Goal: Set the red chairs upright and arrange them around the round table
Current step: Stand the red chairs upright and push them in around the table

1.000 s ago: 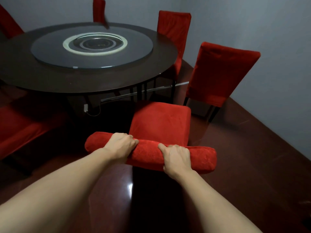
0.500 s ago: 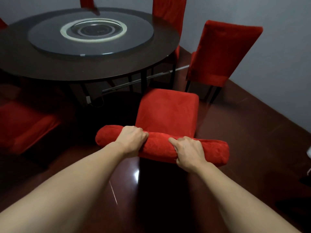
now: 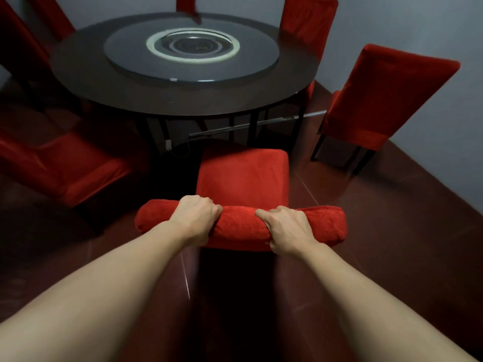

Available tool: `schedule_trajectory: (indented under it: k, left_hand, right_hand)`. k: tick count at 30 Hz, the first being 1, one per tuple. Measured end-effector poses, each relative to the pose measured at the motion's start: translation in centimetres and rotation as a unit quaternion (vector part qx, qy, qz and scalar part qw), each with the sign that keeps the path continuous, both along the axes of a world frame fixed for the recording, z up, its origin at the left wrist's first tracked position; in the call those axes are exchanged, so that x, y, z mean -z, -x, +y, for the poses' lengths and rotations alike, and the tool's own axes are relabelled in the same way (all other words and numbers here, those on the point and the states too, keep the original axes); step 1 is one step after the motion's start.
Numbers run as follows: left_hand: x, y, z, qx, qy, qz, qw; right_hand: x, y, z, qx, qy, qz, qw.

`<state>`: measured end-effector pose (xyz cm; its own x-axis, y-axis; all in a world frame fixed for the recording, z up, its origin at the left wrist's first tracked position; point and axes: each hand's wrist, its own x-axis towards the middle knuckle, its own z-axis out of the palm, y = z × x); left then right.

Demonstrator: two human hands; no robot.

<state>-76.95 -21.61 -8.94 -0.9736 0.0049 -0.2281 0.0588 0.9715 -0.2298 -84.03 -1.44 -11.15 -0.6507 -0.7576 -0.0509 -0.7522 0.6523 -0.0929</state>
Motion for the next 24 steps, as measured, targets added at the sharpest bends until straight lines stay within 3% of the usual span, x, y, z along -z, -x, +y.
schedule_trajectory:
  k: [11,24]
  left_hand:
    - [-0.9,-1.0,0.1,-0.07,0.005,0.011,0.997]
    - [-2.1,3.6,1.2,-0.152,-0.007,0.036,0.988]
  right_hand:
    - [-0.3,2.8,-2.0,-0.079,0.026,0.039,0.996]
    - [-2.8,9.9,-3.1,-0.103,-0.03,0.013,0.994]
